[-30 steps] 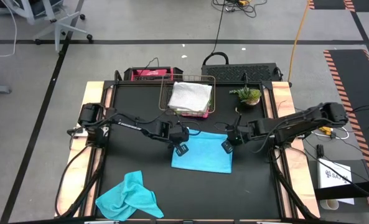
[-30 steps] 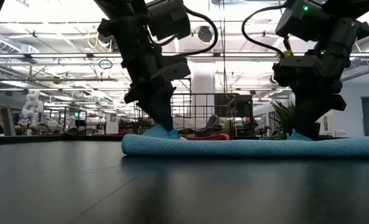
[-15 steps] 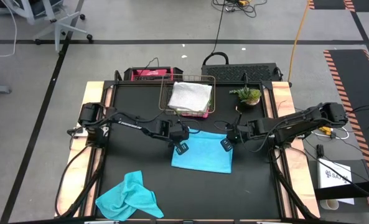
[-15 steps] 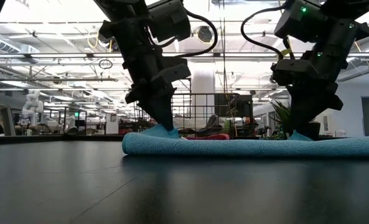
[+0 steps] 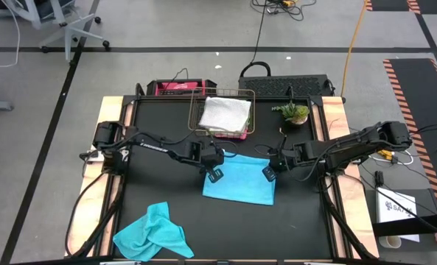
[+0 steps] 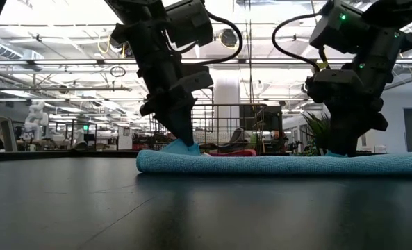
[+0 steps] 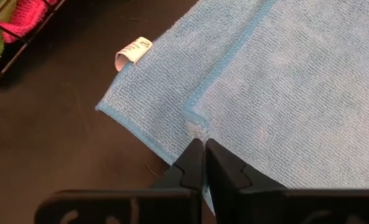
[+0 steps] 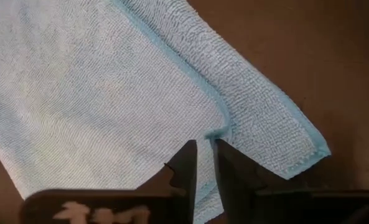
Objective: Fold microfiber towels
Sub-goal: Fold the right light blue microfiber cloth in half
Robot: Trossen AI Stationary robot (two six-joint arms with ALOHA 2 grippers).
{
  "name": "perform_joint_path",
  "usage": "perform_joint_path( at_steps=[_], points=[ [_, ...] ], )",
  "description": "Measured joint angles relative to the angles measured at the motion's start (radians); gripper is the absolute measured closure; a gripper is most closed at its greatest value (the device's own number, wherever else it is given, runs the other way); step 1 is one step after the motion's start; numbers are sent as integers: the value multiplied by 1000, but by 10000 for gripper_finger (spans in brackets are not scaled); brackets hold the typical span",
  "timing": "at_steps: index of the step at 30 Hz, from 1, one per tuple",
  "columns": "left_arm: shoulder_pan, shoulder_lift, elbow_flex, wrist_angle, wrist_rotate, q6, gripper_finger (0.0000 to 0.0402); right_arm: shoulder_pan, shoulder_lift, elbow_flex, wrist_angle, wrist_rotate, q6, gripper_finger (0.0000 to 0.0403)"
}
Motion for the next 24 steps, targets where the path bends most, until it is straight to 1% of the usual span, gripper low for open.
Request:
perform_joint_path(
  at_steps=[4,8,11,13,15,17,19,20,24],
  points=[
    [0,0,0,0,16,-2,397,-1,0,-1,2,-1,-8,332],
    [0,0,0,1,16,-2,381,-1,0,-1,0,7,-25,312],
    [0,0,0,2,16,-2,376,-1,0,-1,0,35,-24,308],
    [0,0,0,2,16,-2,380,-1,0,-1,-1,58,-13,313],
    [0,0,0,3,16,7,389,-1,0,-1,-2,76,-3,327],
    [0,0,0,4,14,20,396,-1,0,-1,-2,79,0,351],
    [0,0,0,5,-2,30,395,-1,0,-1,-2,79,1,383],
    [0,0,0,5,-11,34,392,-1,0,-1,-2,79,1,392],
    [0,0,0,18,-45,64,391,0,0,-1,-6,77,26,397]
  ],
)
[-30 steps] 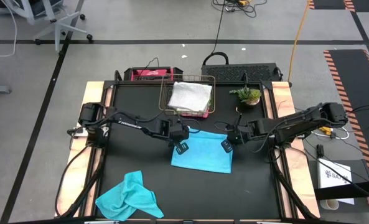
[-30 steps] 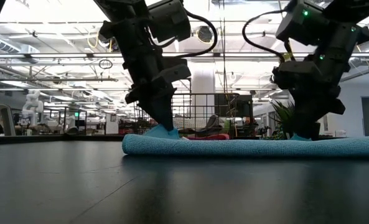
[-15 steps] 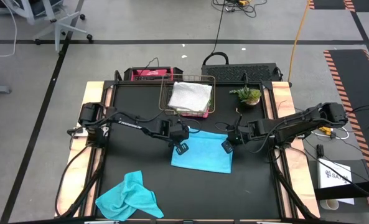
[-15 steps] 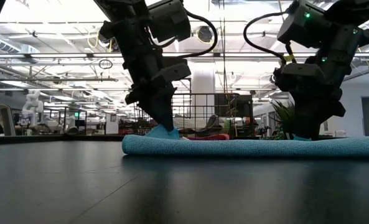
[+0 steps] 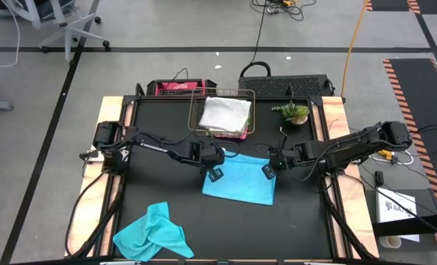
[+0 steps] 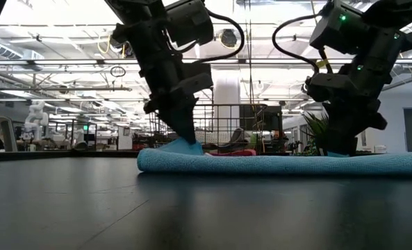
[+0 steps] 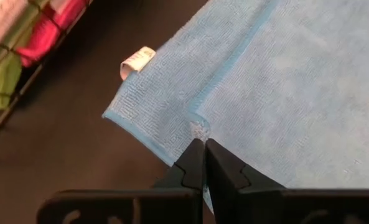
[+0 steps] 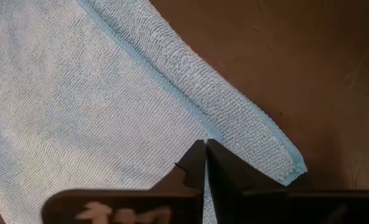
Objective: Fold microfiber towels
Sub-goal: Fold the right light blue microfiber cloth in half
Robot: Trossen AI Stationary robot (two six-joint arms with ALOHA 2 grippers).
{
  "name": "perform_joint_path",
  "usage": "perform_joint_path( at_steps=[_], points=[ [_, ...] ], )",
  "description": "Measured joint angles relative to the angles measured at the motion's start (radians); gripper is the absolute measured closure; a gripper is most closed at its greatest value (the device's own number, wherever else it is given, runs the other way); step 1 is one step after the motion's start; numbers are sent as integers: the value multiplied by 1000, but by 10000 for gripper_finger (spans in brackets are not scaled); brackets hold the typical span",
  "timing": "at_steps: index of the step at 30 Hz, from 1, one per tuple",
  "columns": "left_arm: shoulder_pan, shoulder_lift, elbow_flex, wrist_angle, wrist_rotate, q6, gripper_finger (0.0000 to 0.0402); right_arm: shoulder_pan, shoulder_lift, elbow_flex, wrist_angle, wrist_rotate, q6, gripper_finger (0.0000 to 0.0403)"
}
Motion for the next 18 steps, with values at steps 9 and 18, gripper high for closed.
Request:
perform_joint_path(
  at_steps=[9,18],
  points=[
    [4,0,0,66,-12,30,391,2,-63,0,-3,-1,35,402],
    [38,0,0,69,-17,55,385,3,-159,0,-67,4,81,403]
  ],
)
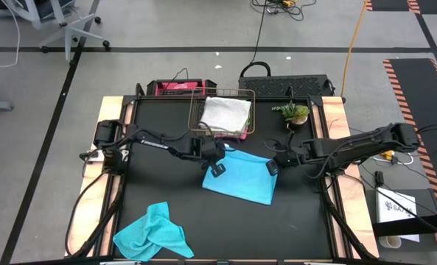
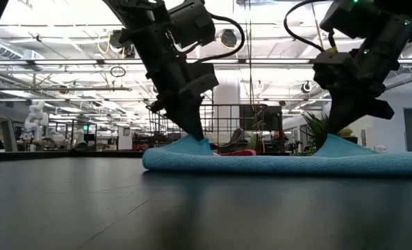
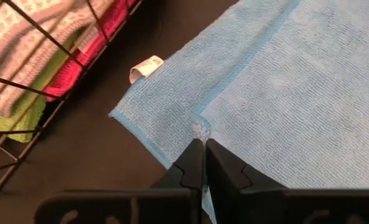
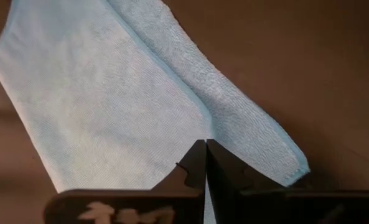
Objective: Fold microfiber towels
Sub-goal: Fold the right light blue microfiber cloth in half
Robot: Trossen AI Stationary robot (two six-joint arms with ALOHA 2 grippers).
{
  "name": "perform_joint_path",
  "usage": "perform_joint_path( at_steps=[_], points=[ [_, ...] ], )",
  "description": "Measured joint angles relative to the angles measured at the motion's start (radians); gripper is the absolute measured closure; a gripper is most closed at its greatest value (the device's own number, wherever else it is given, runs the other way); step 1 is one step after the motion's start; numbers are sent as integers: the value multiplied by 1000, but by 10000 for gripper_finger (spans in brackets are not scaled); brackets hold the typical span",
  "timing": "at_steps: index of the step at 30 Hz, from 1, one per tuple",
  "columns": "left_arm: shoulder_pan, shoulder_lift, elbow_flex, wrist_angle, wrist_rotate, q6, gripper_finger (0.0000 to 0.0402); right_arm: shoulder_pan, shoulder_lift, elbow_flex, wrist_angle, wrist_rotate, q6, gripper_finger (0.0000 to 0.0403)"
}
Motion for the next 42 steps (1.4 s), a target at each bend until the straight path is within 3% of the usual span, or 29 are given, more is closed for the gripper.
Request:
perform_joint_path(
  at_steps=[16,24,31,36,42],
  points=[
    [19,0,66,119,-24,212,396,1,-72,2,-43,-4,51,403],
    [83,1,37,129,-72,185,382,40,-80,89,-152,3,58,403],
    [104,39,42,215,-17,216,397,85,-79,140,-350,28,149,403],
    [94,79,37,202,27,193,381,116,-61,140,-449,25,200,403],
    [101,68,37,147,-15,189,363,124,-32,141,-443,23,192,403]
  ],
)
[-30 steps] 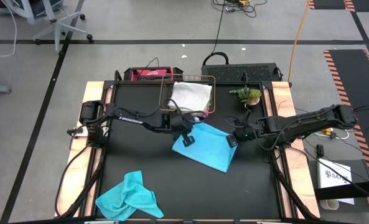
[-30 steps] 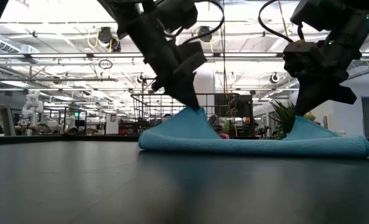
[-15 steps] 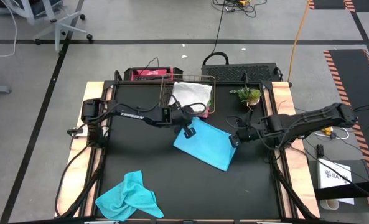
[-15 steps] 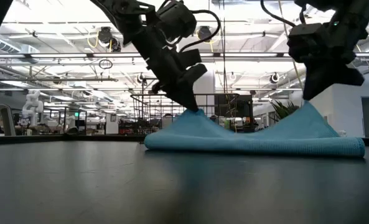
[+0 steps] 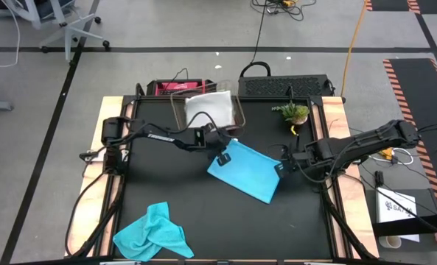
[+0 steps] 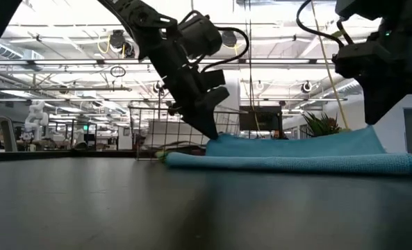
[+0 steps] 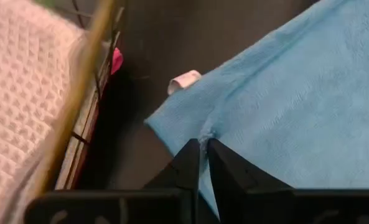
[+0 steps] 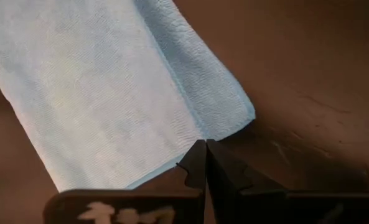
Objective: Fold microfiber towels
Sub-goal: Fold the right light blue microfiber cloth in half
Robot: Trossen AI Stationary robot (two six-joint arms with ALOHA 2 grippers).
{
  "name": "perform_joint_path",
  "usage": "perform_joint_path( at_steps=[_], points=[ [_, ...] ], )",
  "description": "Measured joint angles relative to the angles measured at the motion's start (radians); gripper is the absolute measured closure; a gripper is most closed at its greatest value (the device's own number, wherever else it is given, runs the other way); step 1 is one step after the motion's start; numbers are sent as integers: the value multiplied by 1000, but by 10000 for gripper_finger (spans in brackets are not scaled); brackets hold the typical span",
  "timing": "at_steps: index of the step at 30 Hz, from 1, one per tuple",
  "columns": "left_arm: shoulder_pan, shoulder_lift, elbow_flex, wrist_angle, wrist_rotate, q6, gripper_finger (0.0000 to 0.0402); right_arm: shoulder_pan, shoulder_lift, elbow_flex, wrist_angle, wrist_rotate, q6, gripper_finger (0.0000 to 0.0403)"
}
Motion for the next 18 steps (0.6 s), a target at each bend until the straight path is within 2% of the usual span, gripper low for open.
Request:
perform_joint_path(
  at_steps=[6,12,18],
  points=[
    [1,-4,30,-11,-9,16,356,0,-2,0,25,-18,-56,399],
    [-5,-4,81,-20,27,90,355,-1,-2,0,-41,-29,-71,372],
    [-17,-4,127,-112,35,41,355,-1,-2,0,-3,-62,-63,341]
  ],
)
